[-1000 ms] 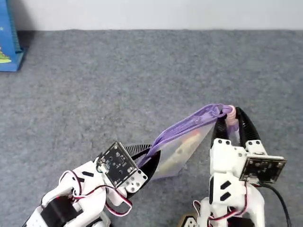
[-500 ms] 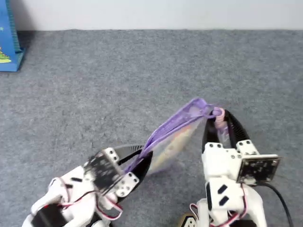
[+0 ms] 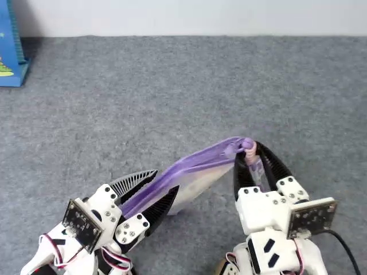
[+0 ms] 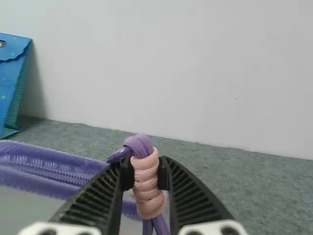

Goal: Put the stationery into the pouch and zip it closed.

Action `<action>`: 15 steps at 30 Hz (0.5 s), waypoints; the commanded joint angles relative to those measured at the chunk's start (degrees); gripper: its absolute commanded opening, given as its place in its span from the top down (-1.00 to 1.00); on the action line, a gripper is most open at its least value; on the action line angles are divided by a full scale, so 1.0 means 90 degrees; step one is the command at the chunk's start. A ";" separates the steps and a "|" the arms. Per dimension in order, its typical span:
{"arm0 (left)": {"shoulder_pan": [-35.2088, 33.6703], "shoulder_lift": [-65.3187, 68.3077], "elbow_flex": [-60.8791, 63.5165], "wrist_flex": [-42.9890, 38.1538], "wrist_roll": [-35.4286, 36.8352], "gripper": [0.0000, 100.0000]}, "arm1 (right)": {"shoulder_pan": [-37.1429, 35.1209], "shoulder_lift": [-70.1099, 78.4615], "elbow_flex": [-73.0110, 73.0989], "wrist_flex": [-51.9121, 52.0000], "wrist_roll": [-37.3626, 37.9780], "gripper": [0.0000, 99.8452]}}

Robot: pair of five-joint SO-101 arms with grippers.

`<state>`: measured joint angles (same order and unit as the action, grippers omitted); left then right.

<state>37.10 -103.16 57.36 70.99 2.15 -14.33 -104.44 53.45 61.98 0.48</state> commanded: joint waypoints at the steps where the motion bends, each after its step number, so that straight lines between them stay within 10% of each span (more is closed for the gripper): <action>1: -0.0010 -0.0029 -0.0044 -0.0039 0.0059 0.67 | -0.0503 0.0034 -0.0381 -0.0249 -0.0068 0.99; 15: -0.0039 -0.0029 -0.0327 -0.0215 0.0059 0.67 | -0.1324 0.0034 -0.0381 -0.0679 -0.0010 0.99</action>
<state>37.19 -103.16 57.36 70.81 2.33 -25.67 -104.44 53.10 57.32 0.48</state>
